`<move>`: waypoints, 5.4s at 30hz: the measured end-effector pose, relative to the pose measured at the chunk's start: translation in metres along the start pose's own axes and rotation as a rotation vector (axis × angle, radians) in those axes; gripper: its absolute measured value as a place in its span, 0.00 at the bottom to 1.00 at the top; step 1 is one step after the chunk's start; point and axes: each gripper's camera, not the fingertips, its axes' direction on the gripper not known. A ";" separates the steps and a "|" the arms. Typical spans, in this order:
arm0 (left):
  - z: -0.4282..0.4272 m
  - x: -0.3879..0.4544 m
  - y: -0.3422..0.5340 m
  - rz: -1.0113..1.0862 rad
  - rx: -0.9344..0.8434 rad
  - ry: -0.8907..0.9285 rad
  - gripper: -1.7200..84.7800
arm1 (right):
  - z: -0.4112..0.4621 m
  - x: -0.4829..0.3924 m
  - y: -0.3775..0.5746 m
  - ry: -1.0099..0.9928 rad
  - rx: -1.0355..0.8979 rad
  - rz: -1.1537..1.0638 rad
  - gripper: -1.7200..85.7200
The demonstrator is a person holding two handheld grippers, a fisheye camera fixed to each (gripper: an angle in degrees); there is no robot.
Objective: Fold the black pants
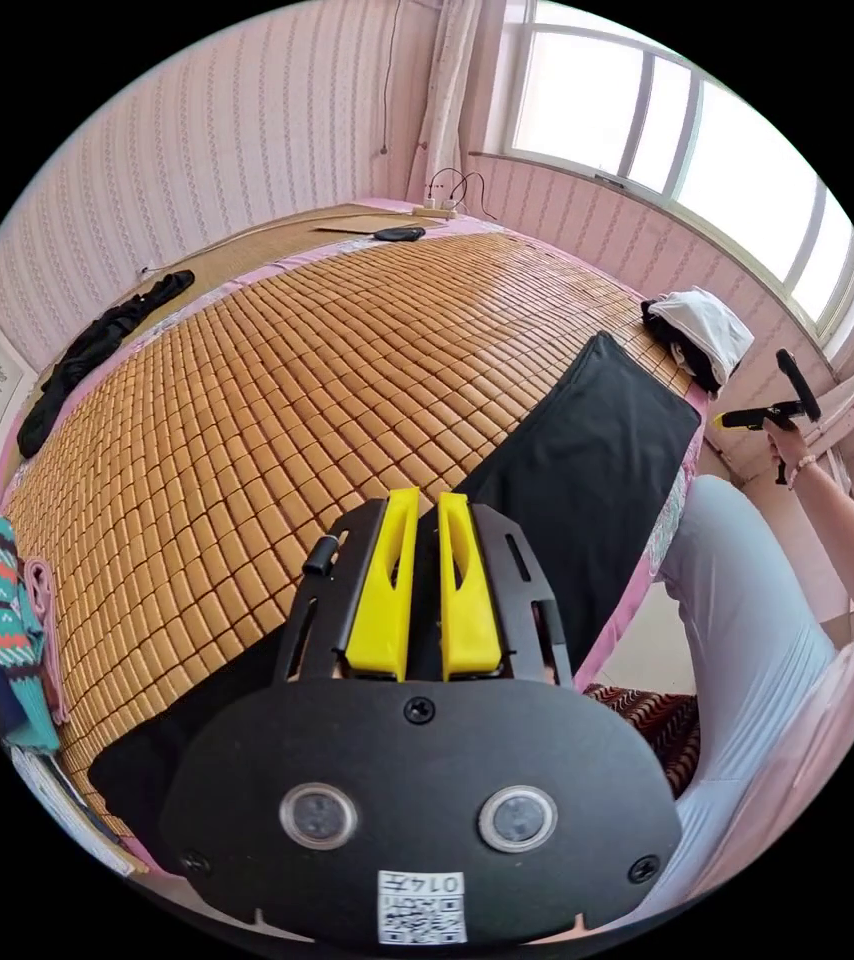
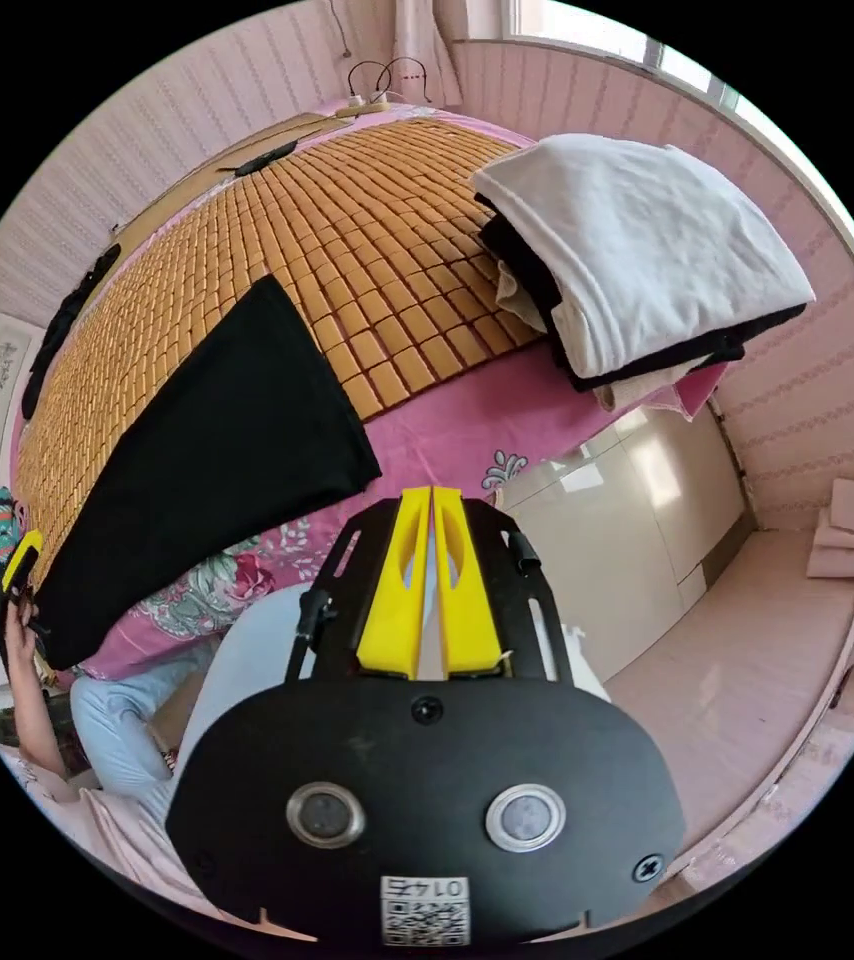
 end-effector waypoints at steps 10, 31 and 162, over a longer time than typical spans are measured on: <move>-0.014 0.051 0.116 -0.125 -0.036 0.084 0.02 | 0.040 -0.398 0.041 -0.305 -0.070 -1.089 0.02; -0.002 0.029 0.153 -0.182 0.046 0.216 0.01 | 0.154 -0.671 0.062 -0.122 -0.253 -1.384 0.01; -0.026 0.088 0.102 -0.293 -0.063 0.129 0.01 | 0.117 -0.474 0.002 -0.394 -0.125 -1.125 0.02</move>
